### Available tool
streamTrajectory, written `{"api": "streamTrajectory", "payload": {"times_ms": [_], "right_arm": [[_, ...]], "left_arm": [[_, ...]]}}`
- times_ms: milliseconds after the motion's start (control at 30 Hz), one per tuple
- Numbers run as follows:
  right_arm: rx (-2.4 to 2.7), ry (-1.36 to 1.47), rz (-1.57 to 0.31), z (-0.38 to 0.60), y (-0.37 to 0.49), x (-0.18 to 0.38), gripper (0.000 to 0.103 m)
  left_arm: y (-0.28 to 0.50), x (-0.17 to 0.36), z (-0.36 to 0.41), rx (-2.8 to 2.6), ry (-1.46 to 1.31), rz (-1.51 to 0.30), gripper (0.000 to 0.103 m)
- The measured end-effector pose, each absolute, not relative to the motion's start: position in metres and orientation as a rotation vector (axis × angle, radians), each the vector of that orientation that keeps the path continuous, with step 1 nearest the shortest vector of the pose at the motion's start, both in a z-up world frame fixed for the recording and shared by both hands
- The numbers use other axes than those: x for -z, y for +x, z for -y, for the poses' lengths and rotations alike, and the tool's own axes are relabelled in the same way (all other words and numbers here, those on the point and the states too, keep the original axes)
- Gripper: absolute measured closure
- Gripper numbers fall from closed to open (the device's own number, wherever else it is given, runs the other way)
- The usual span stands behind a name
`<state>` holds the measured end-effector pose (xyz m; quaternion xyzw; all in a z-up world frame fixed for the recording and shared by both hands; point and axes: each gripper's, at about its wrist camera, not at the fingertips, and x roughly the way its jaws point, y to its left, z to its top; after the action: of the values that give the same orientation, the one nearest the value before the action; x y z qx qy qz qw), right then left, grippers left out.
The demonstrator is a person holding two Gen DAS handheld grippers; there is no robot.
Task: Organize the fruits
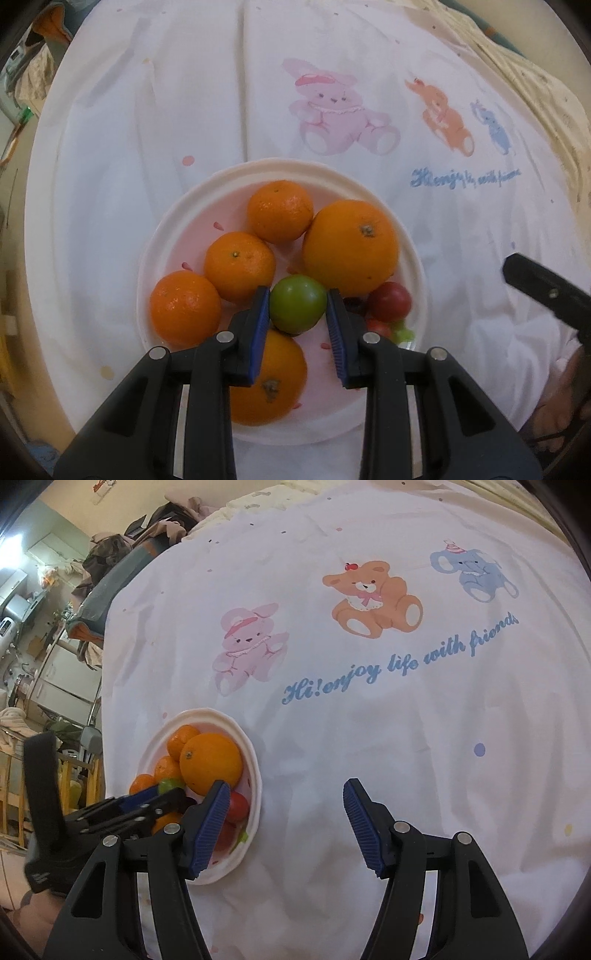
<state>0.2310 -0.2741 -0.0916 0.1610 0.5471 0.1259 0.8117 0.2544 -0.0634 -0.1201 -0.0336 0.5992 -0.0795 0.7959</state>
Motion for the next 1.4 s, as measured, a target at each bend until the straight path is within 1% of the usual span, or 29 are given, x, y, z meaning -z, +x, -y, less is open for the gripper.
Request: {"api": "streamTrajectory", "payload": {"times_ms": [67,100,167,200,233,267,567,633,667,733,833,900,967,1033,1200,1400], "right_arm": [[-0.275,0.342,-1.168,0.272,0.231,0.091,0.036],[-0.278,0.34,-1.169,0.272,0.232,0.091,0.036],[-0.28,0.337,-1.17,0.27,0.232,0.091,0.036],[-0.281,0.336,-1.17,0.27,0.233,0.091,0.036],[-0.281,0.336,-1.17,0.27,0.233,0.091,0.036],[-0.281,0.338,-1.17,0.27,0.233,0.091,0.036],[-0.295,0.344,-1.139,0.267,0.229,0.08,0.036],[-0.293,0.342,-1.131,0.268,0.226,0.077,0.03],[-0.296,0.344,-1.125,0.268,0.223,0.075,0.025],[-0.314,0.344,-1.11,0.266,0.218,0.068,0.022],[-0.336,0.315,-1.085,0.259,0.207,0.058,0.015],[-0.343,0.28,-1.052,0.252,0.198,0.049,0.01],[-0.345,0.257,-1.02,0.248,0.187,0.042,0.008],[-0.349,0.248,-0.996,0.245,0.174,0.038,0.007],[-0.33,0.197,-0.924,0.235,0.137,0.029,0.0],[-0.323,0.145,-0.846,0.222,0.091,0.02,0.0]], "left_arm": [[0.255,0.121,0.065,0.17,-0.062,-1.284,0.075],[0.254,0.121,0.066,0.171,-0.058,-1.285,0.072],[0.252,0.12,0.069,0.201,-0.064,-1.286,0.054],[0.25,0.118,0.072,0.203,-0.049,-1.281,0.051],[0.248,0.116,0.074,0.193,-0.03,-1.278,0.043],[0.247,0.115,0.076,0.187,-0.015,-1.273,0.038],[0.228,0.083,0.058,0.155,-0.035,-1.194,0.037],[0.218,0.075,0.05,0.105,0.003,-1.161,0.037],[0.213,0.071,0.046,0.081,0.022,-1.137,0.037],[0.201,0.06,0.037,0.044,0.054,-1.095,0.037],[0.18,0.049,0.02,0.007,0.025,-1.056,0.036],[0.169,0.044,0.012,0.004,0.004,-1.043,0.028],[0.154,0.036,0.004,0.004,-0.022,-1.016,0.009],[0.14,0.027,-0.002,-0.006,-0.036,-0.984,0.003],[0.11,0.014,-0.011,0.002,-0.098,-0.943,0.001],[0.071,0.004,-0.009,-0.03,-0.071,-0.861,0.001]]}}
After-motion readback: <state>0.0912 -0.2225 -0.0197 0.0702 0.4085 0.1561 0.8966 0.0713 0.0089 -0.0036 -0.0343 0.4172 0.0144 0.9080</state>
